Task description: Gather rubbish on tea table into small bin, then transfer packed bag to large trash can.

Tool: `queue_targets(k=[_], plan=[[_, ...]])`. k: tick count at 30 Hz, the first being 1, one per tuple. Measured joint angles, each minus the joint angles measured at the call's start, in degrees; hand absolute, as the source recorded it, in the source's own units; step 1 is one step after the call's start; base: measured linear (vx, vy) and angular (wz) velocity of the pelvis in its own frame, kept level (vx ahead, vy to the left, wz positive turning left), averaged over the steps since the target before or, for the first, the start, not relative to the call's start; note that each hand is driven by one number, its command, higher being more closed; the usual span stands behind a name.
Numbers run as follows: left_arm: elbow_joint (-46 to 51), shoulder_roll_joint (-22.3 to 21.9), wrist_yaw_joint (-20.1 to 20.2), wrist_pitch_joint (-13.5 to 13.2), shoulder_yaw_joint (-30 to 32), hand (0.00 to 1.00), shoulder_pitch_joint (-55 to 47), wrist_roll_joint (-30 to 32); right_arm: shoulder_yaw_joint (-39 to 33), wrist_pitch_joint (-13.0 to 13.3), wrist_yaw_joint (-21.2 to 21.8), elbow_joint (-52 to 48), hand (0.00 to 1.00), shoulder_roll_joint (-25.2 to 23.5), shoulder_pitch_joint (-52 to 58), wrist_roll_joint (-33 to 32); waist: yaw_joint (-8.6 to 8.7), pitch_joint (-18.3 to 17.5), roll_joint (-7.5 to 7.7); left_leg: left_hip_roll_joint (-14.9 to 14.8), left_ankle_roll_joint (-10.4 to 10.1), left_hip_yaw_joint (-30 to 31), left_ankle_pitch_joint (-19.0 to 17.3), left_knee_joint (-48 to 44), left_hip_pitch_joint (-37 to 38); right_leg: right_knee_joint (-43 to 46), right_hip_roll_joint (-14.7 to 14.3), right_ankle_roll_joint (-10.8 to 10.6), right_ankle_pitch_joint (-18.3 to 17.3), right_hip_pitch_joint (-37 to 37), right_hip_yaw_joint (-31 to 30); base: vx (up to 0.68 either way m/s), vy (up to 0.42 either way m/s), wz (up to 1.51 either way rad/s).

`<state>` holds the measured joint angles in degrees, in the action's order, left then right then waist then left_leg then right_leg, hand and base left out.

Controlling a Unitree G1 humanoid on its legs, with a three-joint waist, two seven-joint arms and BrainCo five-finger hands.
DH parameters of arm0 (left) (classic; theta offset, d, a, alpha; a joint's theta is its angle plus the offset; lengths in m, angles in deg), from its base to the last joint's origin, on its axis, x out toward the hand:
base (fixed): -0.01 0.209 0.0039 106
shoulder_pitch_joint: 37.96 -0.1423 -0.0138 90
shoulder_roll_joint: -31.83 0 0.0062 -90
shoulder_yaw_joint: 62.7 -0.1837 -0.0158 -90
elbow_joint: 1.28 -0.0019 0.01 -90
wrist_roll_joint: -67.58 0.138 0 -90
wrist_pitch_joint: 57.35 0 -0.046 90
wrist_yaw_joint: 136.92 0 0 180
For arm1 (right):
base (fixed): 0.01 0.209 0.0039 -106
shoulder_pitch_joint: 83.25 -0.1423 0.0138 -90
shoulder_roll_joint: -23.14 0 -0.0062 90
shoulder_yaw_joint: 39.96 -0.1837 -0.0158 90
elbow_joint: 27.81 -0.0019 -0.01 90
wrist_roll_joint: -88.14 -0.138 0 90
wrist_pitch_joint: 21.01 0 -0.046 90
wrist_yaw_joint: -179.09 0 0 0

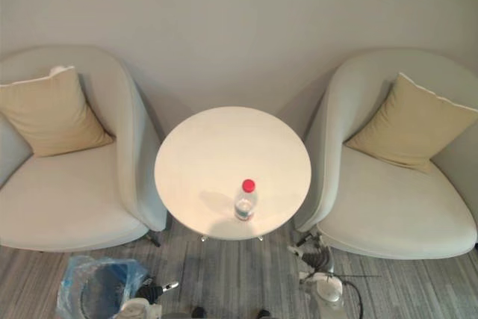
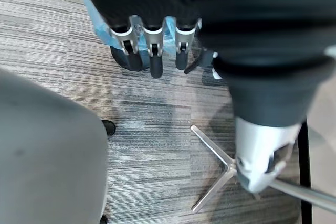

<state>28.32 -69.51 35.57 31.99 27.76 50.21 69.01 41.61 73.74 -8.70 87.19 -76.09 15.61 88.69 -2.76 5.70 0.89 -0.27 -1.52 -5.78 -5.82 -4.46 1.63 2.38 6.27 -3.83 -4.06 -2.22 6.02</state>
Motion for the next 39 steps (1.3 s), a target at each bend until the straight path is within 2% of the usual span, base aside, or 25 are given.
queue_targets(k=[10, 16, 21, 33, 39], plan=[[0.2, 0.6, 0.2, -1.0, -1.7, 0.00, 0.0, 1.8, 4.4, 1.6, 0.7, -4.7, 0.00, 1.0, 0.6, 6.2, 0.03, 0.0, 0.36, 0.8, 0.3, 4.3, 2.2, 2.0, -0.8, -1.8, 0.2, -0.1, 1.4, 0.0, 1.8, -0.05, -0.005, 0.10], [0.4, 0.6, 0.2, -1.3, -1.7, 0.00, 0.0, 1.9, 7.1, 1.6, 0.7, -6.2, 0.00, 2.4, -1.1, 6.3, -0.09, 0.4, 0.01, 1.2, 0.4, 6.2, 3.0, 2.7, -1.6, -1.9, 0.4, -0.2, 1.7, 0.2, 3.2, -0.03, -0.004, 0.14], [2.1, 0.6, 0.1, -1.4, -1.7, 0.00, 0.0, 1.9, 8.9, 1.6, 0.5, -6.2, 0.00, 2.8, -4.5, 6.2, -0.47, 2.3, -0.61, 1.6, 0.5, 7.8, 3.1, 2.7, -2.0, -2.1, 0.7, -0.2, 1.7, 0.0, 4.2, 0.00, 0.005, 0.11], [3.8, 0.6, 0.1, -1.6, -1.6, 0.00, 0.2, 1.8, 11.0, 1.6, -0.2, -6.1, 0.00, 2.8, -8.2, 6.1, -1.08, 4.2, -0.64, 2.0, 0.6, 10.6, 3.2, 2.3, -3.7, -2.7, 0.7, -0.3, 1.8, 0.0, 5.7, 0.01, 0.001, 0.11], [4.1, 0.5, 0.1, -1.7, -1.6, 0.00, 1.0, 1.8, 11.0, 1.6, -1.3, -5.5, 0.00, 2.7, -10.0, 5.6, -1.93, 5.5, -0.82, 2.1, 0.4, 11.6, 3.4, 2.3, -4.7, -2.7, 0.7, -0.2, 1.7, 0.2, 6.4, -0.01, 0.003, 0.08]])
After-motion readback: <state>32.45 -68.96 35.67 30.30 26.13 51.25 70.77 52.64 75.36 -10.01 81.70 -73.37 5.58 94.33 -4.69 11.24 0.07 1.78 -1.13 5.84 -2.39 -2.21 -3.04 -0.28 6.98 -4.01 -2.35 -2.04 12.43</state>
